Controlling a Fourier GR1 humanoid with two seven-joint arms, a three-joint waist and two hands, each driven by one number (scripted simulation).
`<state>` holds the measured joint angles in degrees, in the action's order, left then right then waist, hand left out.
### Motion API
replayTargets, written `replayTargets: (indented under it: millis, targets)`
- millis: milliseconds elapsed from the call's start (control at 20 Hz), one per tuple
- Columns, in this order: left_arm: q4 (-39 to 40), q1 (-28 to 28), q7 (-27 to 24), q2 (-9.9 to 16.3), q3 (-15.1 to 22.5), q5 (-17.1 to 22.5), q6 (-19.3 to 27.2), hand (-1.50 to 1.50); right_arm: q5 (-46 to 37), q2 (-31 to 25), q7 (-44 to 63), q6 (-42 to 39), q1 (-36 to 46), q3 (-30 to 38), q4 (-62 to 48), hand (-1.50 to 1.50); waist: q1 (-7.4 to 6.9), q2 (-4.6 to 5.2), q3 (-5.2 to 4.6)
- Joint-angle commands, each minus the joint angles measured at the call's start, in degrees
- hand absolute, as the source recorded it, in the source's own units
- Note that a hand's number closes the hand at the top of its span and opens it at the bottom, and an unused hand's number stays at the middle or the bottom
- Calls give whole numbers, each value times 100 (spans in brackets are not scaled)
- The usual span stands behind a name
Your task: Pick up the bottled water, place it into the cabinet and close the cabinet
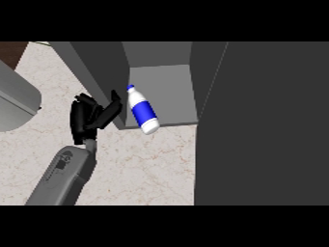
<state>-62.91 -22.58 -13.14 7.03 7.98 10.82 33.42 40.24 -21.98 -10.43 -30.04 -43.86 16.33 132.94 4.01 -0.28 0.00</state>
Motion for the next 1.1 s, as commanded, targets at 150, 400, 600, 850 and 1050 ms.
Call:
replayTargets:
  millis: [150,400,600,850,1050]
  targets:
    - [808,-1442,233,-367,327,-398,124,150,369,-98,111,65,1,48,364,-150,340,148,-16]
    - [961,-1527,404,-170,393,-577,145,-150,199,-143,90,2,76,0,176,-150,358,157,-9]
    - [955,-1546,530,-68,378,-621,173,-150,233,-71,73,22,99,-173,245,-150,416,170,-13]
    - [917,-1535,570,-142,474,-762,363,-150,210,-150,79,34,208,-175,260,-150,472,182,-16]
    - [639,-1434,366,-103,460,-602,85,-150,278,-231,92,-10,202,-158,224,-150,529,169,-24]
